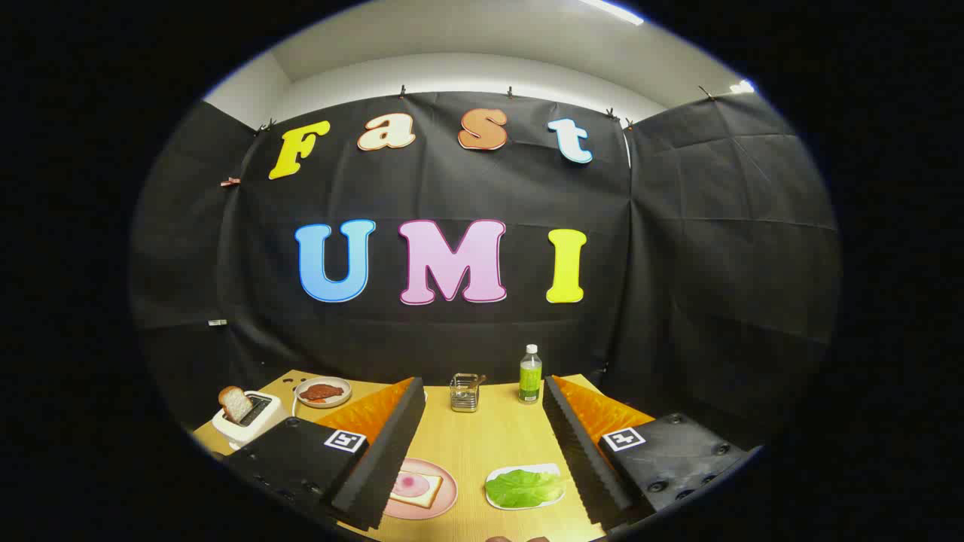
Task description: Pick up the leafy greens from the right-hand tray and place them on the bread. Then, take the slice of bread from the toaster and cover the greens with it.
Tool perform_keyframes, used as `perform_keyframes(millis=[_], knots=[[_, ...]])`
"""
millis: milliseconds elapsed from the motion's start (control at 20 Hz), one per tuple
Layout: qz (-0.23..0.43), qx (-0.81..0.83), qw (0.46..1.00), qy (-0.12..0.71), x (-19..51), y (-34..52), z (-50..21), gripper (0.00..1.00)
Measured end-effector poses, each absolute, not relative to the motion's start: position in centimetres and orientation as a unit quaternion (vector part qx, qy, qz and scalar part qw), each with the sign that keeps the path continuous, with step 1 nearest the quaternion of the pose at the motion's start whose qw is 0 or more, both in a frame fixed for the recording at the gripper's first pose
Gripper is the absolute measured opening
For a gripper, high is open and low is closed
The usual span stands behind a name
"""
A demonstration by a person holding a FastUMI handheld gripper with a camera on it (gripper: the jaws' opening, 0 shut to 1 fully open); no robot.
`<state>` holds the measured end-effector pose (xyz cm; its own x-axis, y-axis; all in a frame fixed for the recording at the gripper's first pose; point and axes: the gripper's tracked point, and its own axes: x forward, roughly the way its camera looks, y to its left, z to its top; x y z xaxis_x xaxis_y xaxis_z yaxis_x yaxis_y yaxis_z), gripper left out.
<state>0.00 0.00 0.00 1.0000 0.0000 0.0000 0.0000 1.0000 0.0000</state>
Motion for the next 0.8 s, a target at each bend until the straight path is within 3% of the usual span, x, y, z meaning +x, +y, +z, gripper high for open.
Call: perform_keyframes(millis=[800], knots=[[-0.003, -0.017, 0.999, 0.029, 0.5, 2.3, -1.4, 0.98]])
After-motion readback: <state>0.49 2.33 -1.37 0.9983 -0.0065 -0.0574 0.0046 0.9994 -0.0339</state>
